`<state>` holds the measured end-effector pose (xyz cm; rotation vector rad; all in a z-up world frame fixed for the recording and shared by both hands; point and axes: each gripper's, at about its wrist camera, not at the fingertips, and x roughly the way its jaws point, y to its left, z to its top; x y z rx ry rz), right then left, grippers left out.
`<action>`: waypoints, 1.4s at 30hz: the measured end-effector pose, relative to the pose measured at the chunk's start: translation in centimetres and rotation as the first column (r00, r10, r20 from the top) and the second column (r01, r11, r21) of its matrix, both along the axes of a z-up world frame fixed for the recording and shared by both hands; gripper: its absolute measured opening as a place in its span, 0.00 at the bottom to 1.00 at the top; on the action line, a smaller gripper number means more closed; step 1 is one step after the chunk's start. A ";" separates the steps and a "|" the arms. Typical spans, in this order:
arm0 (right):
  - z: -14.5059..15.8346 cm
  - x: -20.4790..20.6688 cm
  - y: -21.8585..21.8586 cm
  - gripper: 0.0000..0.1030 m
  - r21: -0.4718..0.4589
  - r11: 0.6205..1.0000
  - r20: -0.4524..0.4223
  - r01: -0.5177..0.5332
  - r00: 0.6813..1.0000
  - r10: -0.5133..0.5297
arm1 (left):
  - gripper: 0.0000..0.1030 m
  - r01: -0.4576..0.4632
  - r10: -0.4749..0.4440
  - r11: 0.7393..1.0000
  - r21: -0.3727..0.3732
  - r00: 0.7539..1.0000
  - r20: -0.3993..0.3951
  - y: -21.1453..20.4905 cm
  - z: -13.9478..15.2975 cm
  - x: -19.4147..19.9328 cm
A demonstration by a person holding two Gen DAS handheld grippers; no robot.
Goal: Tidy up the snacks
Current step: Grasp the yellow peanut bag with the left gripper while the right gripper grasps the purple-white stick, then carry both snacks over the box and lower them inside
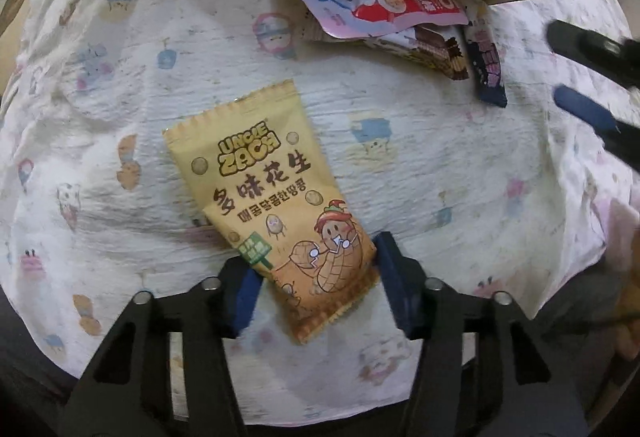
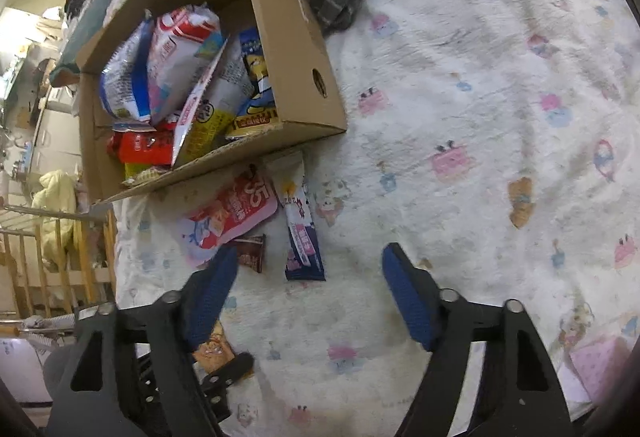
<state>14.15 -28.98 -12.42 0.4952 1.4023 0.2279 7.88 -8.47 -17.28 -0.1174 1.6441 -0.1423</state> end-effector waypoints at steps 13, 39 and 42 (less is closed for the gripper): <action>-3.2 2.3 5.6 0.30 -0.200 0.969 -0.077 -0.145 0.988 0.132 | 0.42 0.049 -0.057 0.997 0.063 0.988 0.141 3.6 2.4 0.0; 1.2 -4.2 1.4 0.19 -0.034 0.991 0.044 -0.132 0.990 0.134 | 0.41 -0.024 -0.012 0.992 0.121 0.959 0.282 4.5 6.7 1.4; 2.0 -4.9 1.8 0.19 -0.008 0.990 0.066 -0.138 0.988 0.138 | 0.41 -0.032 -0.002 0.994 0.104 0.951 0.309 4.6 8.3 1.5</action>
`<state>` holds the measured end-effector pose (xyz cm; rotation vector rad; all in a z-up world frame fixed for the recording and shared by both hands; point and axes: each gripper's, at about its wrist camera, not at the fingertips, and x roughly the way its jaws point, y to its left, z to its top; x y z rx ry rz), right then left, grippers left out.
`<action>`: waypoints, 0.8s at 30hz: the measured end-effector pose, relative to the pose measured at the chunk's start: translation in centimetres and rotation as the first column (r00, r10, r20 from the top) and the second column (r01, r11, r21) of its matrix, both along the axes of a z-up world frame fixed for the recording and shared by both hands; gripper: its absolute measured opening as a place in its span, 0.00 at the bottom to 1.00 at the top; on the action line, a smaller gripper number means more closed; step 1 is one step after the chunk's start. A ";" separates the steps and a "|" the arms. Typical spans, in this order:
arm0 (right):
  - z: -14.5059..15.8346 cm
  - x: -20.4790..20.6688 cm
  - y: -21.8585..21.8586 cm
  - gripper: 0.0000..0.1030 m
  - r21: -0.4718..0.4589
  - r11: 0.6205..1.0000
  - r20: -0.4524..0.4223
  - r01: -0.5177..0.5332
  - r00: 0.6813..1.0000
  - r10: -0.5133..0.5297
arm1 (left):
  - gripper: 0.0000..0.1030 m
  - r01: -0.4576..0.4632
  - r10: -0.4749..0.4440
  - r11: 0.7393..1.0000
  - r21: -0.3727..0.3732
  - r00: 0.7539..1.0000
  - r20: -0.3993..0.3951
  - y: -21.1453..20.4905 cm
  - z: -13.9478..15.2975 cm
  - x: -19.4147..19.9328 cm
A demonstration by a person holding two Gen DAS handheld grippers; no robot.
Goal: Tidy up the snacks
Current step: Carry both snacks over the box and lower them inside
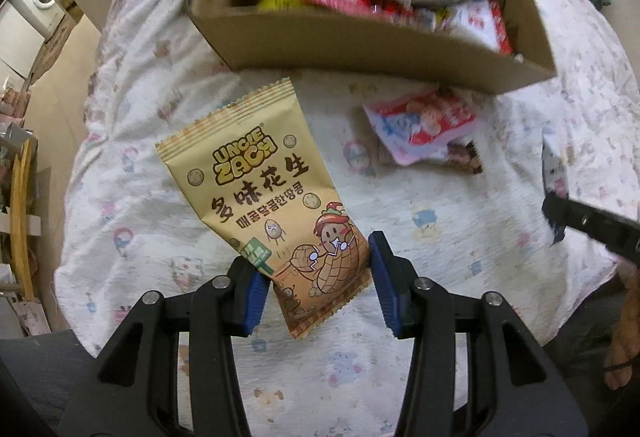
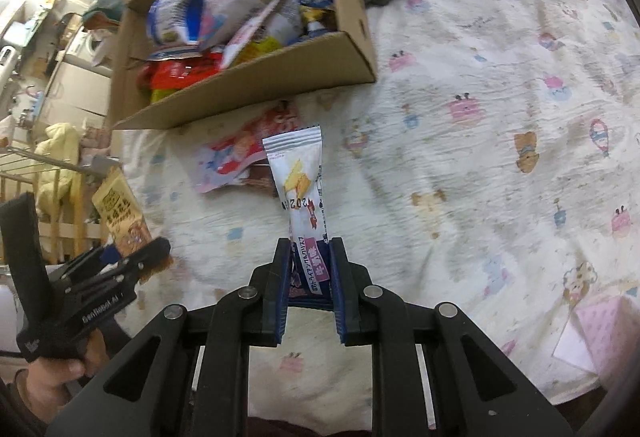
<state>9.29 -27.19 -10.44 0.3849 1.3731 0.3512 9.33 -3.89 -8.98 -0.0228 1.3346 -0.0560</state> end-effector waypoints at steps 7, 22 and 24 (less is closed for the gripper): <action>3.9 0.1 0.1 0.19 0.089 0.996 0.082 0.006 0.997 -0.013 | 0.41 -0.002 0.005 0.999 -0.044 0.997 0.072 0.6 3.9 0.3; 11.7 7.6 0.4 0.19 0.126 0.990 0.287 0.059 0.953 -0.093 | 0.41 -0.032 0.034 0.999 -0.012 0.961 0.276 2.8 11.3 8.5; 12.0 8.6 0.4 0.19 0.128 0.989 0.300 0.069 0.948 -0.105 | 0.41 -0.034 0.031 0.999 0.005 0.952 0.305 2.9 11.9 9.7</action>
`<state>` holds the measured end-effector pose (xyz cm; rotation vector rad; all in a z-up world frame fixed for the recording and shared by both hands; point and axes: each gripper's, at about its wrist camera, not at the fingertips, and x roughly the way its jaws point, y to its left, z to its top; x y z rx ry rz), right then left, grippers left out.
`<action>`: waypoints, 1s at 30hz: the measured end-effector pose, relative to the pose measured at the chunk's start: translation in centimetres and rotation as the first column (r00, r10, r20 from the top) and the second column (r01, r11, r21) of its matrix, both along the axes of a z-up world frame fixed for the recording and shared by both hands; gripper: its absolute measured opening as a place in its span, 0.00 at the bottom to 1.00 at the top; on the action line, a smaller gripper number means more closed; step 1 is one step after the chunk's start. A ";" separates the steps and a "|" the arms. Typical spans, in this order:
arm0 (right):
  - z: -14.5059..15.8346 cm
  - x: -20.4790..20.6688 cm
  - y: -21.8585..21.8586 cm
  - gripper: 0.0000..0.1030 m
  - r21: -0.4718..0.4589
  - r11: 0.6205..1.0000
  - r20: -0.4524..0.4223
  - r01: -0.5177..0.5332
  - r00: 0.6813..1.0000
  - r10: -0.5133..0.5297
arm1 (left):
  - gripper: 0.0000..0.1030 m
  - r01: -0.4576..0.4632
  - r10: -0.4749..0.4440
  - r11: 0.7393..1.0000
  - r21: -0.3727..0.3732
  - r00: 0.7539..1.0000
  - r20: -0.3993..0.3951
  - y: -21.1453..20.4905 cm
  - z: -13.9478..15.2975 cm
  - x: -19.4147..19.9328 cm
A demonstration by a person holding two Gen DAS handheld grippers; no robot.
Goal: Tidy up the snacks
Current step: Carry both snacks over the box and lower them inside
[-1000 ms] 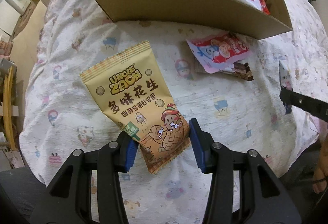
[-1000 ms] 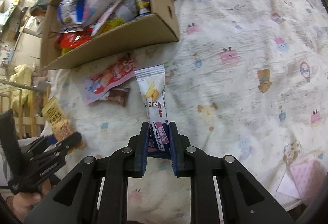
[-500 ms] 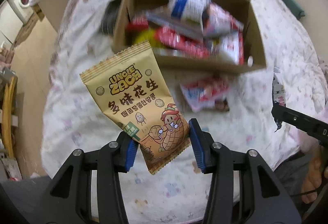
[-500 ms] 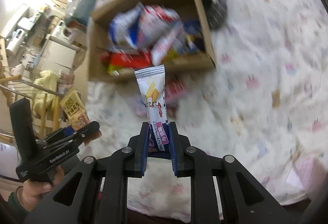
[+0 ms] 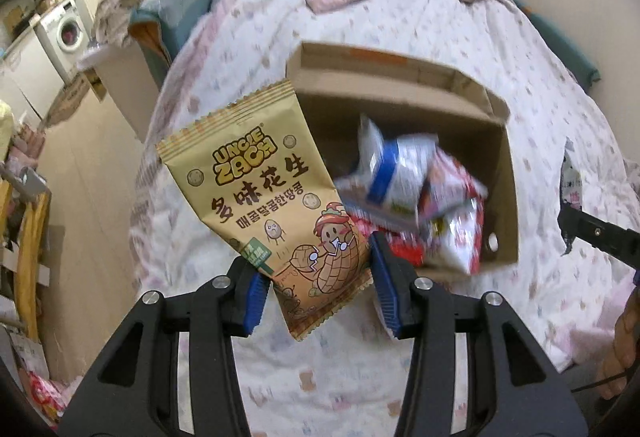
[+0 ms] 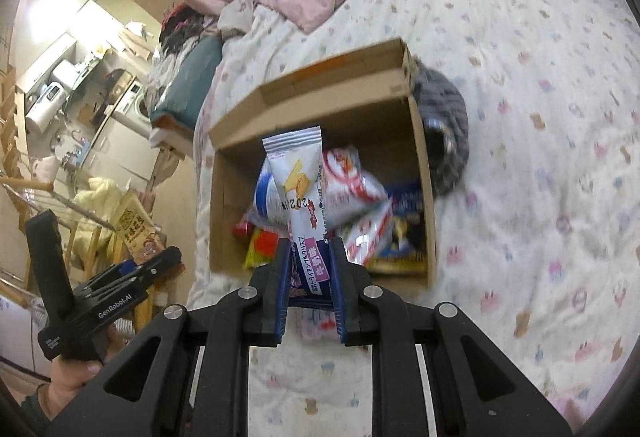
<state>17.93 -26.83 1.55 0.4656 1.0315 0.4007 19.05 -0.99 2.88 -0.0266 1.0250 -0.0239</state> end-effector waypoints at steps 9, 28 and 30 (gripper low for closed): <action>-2.4 3.4 -1.1 0.19 0.014 0.998 -0.010 0.064 0.998 -0.064 | 0.41 0.018 -0.018 1.000 0.002 1.000 0.013 0.1 -2.1 3.3; -6.6 5.8 -0.3 0.19 -0.161 0.984 -0.043 0.072 0.996 -0.079 | 0.42 0.169 -0.171 0.978 0.121 0.985 0.008 -3.0 -5.6 4.3; -6.6 5.8 0.0 0.19 -0.169 0.984 -0.040 0.064 0.997 -0.072 | 0.42 0.175 -0.177 0.977 0.122 0.984 0.003 -3.1 -5.7 4.2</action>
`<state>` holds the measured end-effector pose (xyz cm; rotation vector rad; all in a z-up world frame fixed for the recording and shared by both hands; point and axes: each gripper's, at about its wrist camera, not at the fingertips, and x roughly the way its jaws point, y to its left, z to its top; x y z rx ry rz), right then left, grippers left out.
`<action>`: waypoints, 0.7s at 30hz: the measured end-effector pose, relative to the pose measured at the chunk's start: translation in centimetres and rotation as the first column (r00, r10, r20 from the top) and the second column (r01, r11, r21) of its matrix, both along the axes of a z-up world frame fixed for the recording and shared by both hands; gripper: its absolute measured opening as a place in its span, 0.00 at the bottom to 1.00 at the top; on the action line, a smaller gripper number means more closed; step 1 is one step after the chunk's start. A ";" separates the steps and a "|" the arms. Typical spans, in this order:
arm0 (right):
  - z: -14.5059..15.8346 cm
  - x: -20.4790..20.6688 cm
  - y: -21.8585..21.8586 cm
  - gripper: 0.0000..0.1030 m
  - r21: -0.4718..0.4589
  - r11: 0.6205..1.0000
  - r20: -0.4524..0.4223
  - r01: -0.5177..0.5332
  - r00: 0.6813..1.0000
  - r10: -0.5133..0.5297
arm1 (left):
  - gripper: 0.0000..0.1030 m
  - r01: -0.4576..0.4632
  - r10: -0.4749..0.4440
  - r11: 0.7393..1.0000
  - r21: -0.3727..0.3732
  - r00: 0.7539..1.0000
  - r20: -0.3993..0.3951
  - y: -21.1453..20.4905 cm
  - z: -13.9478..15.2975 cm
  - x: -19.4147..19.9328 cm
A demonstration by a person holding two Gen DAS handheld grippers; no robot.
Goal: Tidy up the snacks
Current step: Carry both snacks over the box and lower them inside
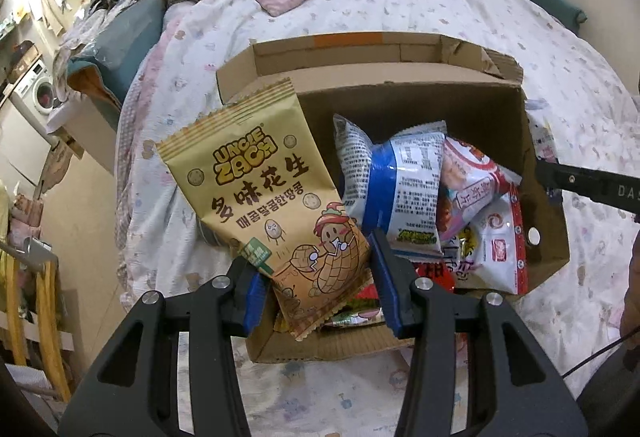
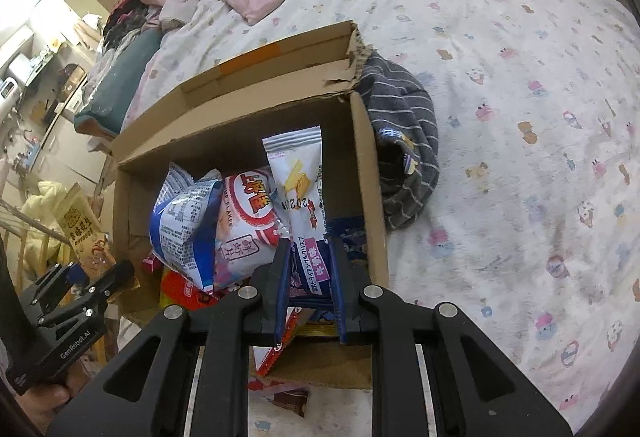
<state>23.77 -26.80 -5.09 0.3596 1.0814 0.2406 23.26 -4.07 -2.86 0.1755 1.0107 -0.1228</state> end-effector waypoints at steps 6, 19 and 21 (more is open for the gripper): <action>-0.4 -0.2 0.8 0.19 -0.010 1.000 -0.014 -0.020 1.000 0.020 | 0.43 -0.016 0.016 0.999 -0.029 1.000 0.003 0.2 0.1 -0.1; -1.0 -0.3 1.0 0.19 -0.020 1.000 -0.040 -0.022 0.999 0.021 | 0.81 -0.066 0.071 0.993 -0.093 0.996 0.052 1.6 1.4 -0.3; -1.0 -0.3 0.9 0.19 -0.019 1.000 -0.042 -0.019 0.999 0.018 | 0.82 -0.076 0.083 0.990 -0.118 0.995 0.052 2.0 1.6 -0.2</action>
